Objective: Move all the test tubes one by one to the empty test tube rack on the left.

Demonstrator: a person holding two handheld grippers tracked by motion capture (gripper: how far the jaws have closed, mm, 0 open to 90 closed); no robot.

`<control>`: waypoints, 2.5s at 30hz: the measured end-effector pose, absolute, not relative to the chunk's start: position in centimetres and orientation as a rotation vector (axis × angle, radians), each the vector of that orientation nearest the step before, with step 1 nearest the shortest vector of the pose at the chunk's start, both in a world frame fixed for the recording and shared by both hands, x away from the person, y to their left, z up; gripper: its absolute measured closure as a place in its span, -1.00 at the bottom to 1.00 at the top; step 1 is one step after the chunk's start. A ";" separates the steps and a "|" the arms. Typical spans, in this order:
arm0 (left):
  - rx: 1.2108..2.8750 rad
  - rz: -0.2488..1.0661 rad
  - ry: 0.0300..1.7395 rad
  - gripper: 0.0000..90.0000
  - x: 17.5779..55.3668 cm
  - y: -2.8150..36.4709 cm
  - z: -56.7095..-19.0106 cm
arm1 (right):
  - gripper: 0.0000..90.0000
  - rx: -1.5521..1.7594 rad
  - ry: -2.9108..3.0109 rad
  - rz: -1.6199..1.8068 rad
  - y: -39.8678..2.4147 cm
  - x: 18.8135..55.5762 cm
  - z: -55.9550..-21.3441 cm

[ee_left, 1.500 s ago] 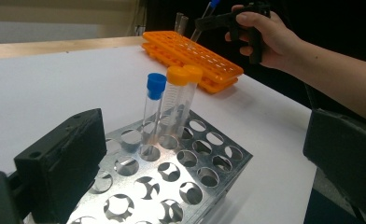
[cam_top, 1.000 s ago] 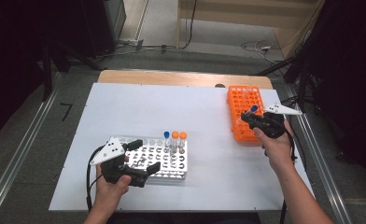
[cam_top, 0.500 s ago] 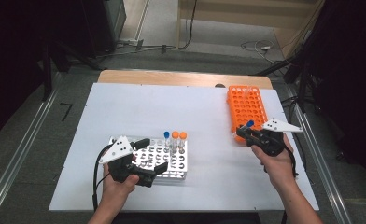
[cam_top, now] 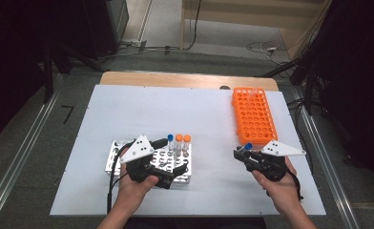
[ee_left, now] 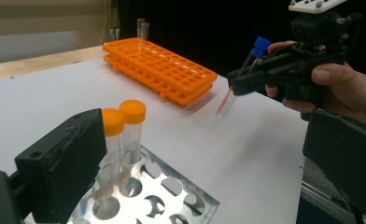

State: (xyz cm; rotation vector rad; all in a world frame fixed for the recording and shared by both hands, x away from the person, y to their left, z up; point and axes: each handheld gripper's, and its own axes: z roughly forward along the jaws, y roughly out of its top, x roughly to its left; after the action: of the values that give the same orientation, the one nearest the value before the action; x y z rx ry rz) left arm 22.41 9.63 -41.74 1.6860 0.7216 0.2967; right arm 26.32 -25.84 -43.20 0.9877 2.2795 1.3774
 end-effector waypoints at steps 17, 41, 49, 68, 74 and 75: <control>1.766 0.270 0.653 -0.54 22.5 5.4 -42.1 | 0.67 0.813 2.423 1.435 -23.5 23.4 -43.8; 1.860 0.140 0.483 0.50 22.2 1.9 -42.8 | 0.67 0.693 2.571 1.377 -20.0 22.4 -44.4; 1.864 0.132 0.473 0.59 22.2 1.5 -43.0 | 0.67 0.669 2.599 1.379 -19.6 22.3 -44.4; 1.802 0.221 0.501 0.70 22.1 2.5 -42.5 | 0.49 0.681 2.582 1.434 -20.0 22.5 -44.3; 1.782 0.238 0.529 0.70 22.3 3.2 -42.2 | 0.27 0.683 2.573 1.471 -20.8 22.7 -44.4; 1.781 0.246 0.534 0.70 22.4 3.4 -42.1 | 0.23 0.688 2.571 1.481 -21.0 22.7 -44.4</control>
State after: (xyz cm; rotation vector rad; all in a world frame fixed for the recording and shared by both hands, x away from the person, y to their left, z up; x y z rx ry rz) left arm 22.35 3.36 -42.11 1.7815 0.5337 0.2456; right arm 22.71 -21.05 -44.36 0.6876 2.5708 1.4812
